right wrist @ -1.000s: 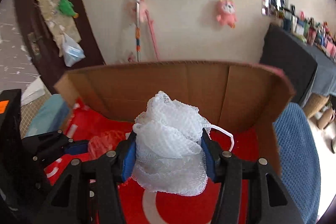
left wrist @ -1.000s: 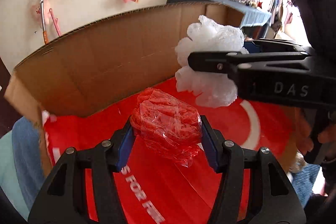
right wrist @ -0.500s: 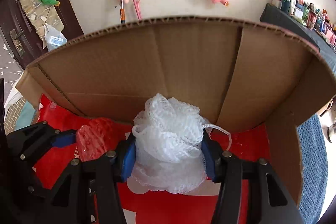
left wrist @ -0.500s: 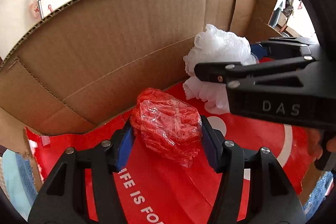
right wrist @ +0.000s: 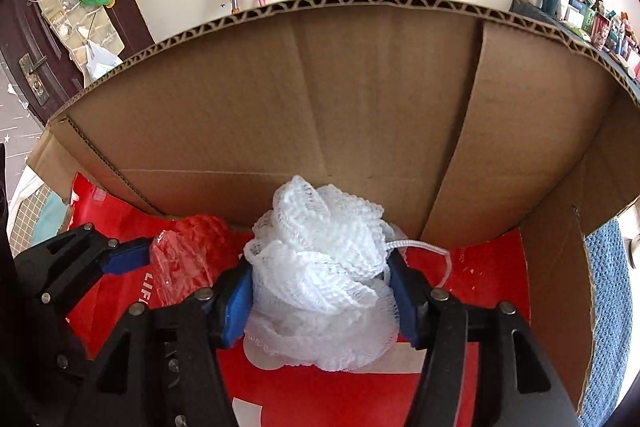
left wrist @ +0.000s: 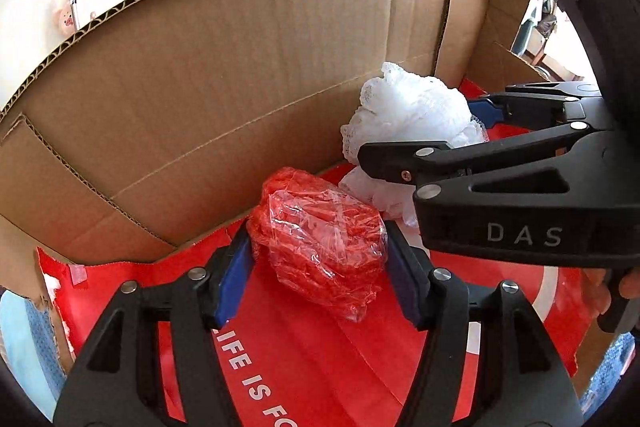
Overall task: Organize soft objects
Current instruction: 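Carry the white sponge and red mesh bag into the cardboard box with both tools, then open both tools to release the sponge and mesh bag, then lift away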
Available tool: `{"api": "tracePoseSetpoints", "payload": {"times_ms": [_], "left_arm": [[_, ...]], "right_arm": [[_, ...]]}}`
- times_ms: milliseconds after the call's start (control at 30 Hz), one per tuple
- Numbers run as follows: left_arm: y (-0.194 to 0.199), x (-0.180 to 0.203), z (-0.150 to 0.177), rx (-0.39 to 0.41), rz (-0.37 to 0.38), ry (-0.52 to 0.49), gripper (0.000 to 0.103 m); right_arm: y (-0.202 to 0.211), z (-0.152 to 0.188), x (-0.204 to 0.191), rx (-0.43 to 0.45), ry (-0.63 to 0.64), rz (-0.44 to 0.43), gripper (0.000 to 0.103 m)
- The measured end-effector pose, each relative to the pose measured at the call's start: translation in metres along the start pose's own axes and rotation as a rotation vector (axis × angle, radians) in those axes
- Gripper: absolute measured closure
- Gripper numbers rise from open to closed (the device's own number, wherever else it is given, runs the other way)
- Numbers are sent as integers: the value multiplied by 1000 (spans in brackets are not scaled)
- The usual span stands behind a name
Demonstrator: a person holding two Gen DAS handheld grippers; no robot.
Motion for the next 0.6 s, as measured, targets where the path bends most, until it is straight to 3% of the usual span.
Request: {"api": "tracePoseSetpoints", "payload": {"times_ms": [433,600], "left_arm": [[-8,8,-5,-1,3,-6,28],[-8,9,-6,6,-1,4,27]], "right_arm": [[0,-3,8,-8,-8,-19,33],[2,0,11,-7,-1,-15,30]]}}
Point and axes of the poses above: each gripper's, at about its wrist camera, not at the fingertips, and y roughly against the way its jaws point, x to its right, z to its underside, the point moved 5 cm from there along -y, roughly the way its jaws point, and after that the axes turned 8 degrees about -z, right-handed, at the moved point
